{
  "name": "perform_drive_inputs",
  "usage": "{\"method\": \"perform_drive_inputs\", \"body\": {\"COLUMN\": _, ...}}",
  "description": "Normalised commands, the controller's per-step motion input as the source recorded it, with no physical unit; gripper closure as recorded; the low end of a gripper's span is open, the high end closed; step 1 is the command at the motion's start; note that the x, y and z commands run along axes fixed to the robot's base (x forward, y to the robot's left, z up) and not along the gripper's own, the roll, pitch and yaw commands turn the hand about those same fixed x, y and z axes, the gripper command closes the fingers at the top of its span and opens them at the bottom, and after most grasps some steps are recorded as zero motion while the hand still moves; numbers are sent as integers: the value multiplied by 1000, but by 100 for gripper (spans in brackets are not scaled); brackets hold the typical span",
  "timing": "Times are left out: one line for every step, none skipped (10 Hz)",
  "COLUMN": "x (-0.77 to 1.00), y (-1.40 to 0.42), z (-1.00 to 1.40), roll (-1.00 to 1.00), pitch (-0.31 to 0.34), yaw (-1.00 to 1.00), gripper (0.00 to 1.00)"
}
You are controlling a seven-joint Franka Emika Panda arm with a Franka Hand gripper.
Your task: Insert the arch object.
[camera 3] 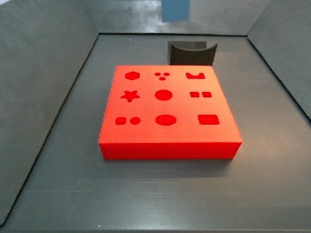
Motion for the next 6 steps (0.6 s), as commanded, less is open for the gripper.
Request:
{"method": "perform_drive_inputs", "body": {"x": 843, "y": 254, "z": -237, "roll": 100, "pitch": -19, "yaw": 0, "gripper": 100}}
{"method": "perform_drive_inputs", "body": {"x": 929, "y": 89, "z": -249, "roll": 164, "pitch": -46, "yaw": 0, "gripper": 100}}
{"method": "perform_drive_inputs", "body": {"x": 991, "y": 0, "z": -151, "roll": 207, "pitch": -20, "yaw": 0, "gripper": 100}}
{"method": "perform_drive_inputs", "body": {"x": 1000, "y": 0, "z": -143, "roll": 214, "pitch": 0, "yaw": 0, "gripper": 100}}
{"method": "perform_drive_inputs", "body": {"x": 931, "y": 171, "z": -306, "roll": 131, "pitch": -1, "yaw": 0, "gripper": 100}}
{"method": "perform_drive_inputs", "body": {"x": 929, "y": 409, "z": -494, "roll": 3, "pitch": 0, "yaw": 0, "gripper": 100}}
